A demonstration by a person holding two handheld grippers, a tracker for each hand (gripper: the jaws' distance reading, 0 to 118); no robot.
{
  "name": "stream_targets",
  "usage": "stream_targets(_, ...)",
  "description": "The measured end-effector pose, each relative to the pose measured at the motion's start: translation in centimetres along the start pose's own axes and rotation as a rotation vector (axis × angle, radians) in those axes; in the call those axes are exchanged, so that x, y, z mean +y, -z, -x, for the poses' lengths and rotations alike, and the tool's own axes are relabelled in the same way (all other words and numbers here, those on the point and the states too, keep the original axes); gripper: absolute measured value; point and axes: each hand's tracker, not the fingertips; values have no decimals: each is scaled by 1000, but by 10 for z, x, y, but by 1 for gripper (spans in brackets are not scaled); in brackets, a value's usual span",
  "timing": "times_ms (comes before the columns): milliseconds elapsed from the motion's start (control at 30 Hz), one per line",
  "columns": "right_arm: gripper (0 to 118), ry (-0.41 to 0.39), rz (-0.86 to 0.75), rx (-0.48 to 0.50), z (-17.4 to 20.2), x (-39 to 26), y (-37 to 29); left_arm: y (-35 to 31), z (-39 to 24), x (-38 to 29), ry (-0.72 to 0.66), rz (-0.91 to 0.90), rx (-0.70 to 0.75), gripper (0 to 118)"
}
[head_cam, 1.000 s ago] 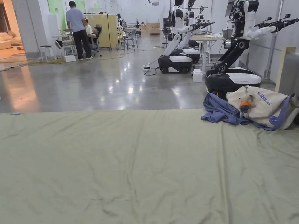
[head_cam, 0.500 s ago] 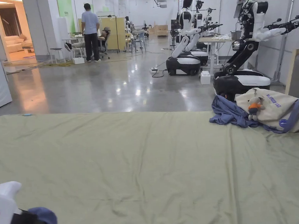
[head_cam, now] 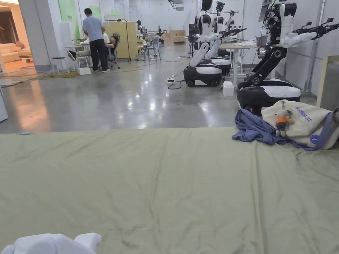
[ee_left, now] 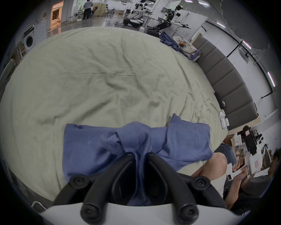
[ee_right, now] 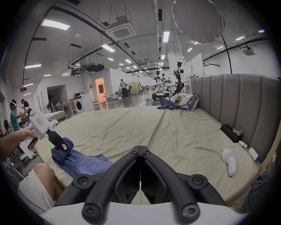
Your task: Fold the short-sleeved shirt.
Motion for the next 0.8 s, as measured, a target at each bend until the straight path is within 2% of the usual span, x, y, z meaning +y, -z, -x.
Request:
stream_targets(33, 2, 1, 0, 0, 0, 0, 0, 3, 3, 1, -7, 2, -4, 18)
stream_targets(67, 2, 1, 0, 2, 0, 0, 0, 4, 7, 1, -21, -5, -19, 39)
stream_targets(100, 2, 1, 0, 3, 0, 0, 0, 4, 12, 1, -52, -18, -52, 74)
stream_targets(133, 2, 0, 1, 3, -1, 0, 0, 3, 15, 1, -67, -25, -64, 85)
stream_targets(267, 2, -6, 2, 4, 0, 0, 1, -28, 14, 0, -3, -214, -56, 85)
stream_targets(367, 2, -9, 3, 5, 1, 0, 1, -49, 2, -5, -9, -275, 13, 84)
stream_targets(433, 2, -15, 3, 6, 2, 0, 1, -46, -11, -8, 0, -232, 28, 78)
stream_targets(467, 2, -17, 2, 4, 2, 0, 0, -37, -16, -11, 17, -194, 45, 63)
stream_targets(500, 2, -18, 1, 4, 2, 0, 0, -27, -22, -14, 34, -185, 42, 20)
stream_targets(533, 2, -20, 1, 4, 2, 0, 0, -18, -27, -16, 44, -179, 42, 6)
stream_targets(633, 2, -23, 2, 4, 2, 0, -1, 23, -33, -20, 14, -96, 66, 6)
stream_targets(700, 2, -23, 0, 3, 1, 0, -1, 45, -34, -21, 28, -75, 140, 6)
stream_targets(800, 2, -17, 0, 3, 0, 0, -1, 58, -29, -22, -33, -66, 100, 5)
